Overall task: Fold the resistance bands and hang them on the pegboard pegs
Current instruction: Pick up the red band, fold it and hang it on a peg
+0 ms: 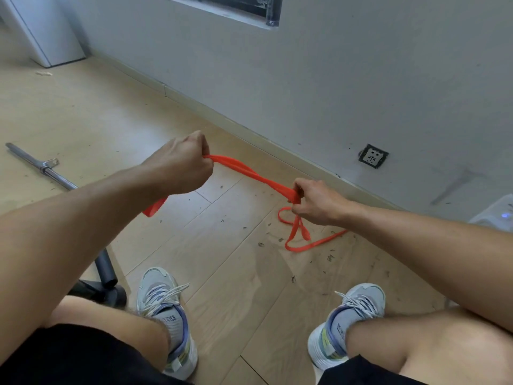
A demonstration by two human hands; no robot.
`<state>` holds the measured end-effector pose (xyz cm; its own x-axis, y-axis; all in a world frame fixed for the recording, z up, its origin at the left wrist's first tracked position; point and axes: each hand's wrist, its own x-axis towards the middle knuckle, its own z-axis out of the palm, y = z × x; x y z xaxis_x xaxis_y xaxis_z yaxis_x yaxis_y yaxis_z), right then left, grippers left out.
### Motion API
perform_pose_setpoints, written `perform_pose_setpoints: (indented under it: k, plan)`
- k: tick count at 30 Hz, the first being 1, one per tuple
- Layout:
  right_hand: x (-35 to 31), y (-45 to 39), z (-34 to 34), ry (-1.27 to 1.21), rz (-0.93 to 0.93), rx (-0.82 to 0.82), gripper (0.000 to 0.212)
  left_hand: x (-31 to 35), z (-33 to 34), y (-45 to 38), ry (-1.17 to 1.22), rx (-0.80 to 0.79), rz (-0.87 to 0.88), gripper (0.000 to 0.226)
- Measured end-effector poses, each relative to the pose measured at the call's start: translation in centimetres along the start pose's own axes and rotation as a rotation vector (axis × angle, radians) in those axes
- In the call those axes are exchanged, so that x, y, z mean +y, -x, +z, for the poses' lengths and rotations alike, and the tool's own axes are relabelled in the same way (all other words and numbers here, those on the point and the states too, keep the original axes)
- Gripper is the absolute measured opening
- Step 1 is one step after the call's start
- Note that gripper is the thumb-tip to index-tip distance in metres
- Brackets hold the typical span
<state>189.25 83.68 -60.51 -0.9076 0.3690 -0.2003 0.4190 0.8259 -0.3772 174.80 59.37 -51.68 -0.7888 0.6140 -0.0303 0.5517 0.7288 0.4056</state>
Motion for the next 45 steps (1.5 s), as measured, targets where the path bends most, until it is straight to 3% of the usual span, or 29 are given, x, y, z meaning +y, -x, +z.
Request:
perform_pose_setpoints:
  k: [6,11,15,18,27,31,35,39,45]
  plan:
    - [0.0,0.0,-1.0,-0.11,0.019,-0.013,0.017,-3.1,0.9,-0.7,-0.243,-0.351,-0.182,0.018]
    - [-1.2,0.3,-1.7,-0.171,-0.048,0.089,0.015,-3.4,1.7,-0.2,-0.448,-0.5,-0.137,0.033]
    - [-3.2,1.3,-2.9,-0.293,-0.173,0.121,0.017,-2.4,2.3,0.0,-0.157,-0.38,-0.008,0.069]
    - [-5.2,2.1,-3.4,-0.328,-0.252,0.09,0.024,0.1,2.6,0.4,0.132,-0.302,0.141,0.073]
    - [-6.4,2.7,-3.6,-0.245,-0.305,0.186,0.036,3.4,3.4,1.1,0.453,-0.292,0.163,0.05]
    - [-7.0,3.0,-3.8,-0.179,-0.376,0.253,0.041,3.7,3.4,1.1,0.354,-0.197,0.209,0.048]
    - [-7.1,2.8,-3.7,-0.166,-0.359,0.213,0.041,4.0,2.8,0.7,0.184,-0.14,0.24,0.026]
    - [-7.0,2.9,-3.6,-0.141,-0.341,0.145,0.039,4.3,2.6,0.8,-0.035,-0.239,0.247,0.005]
    - [-7.2,3.1,-3.5,-0.17,-0.336,0.141,0.035,3.8,3.0,1.0,-0.025,-0.303,0.256,0.01]
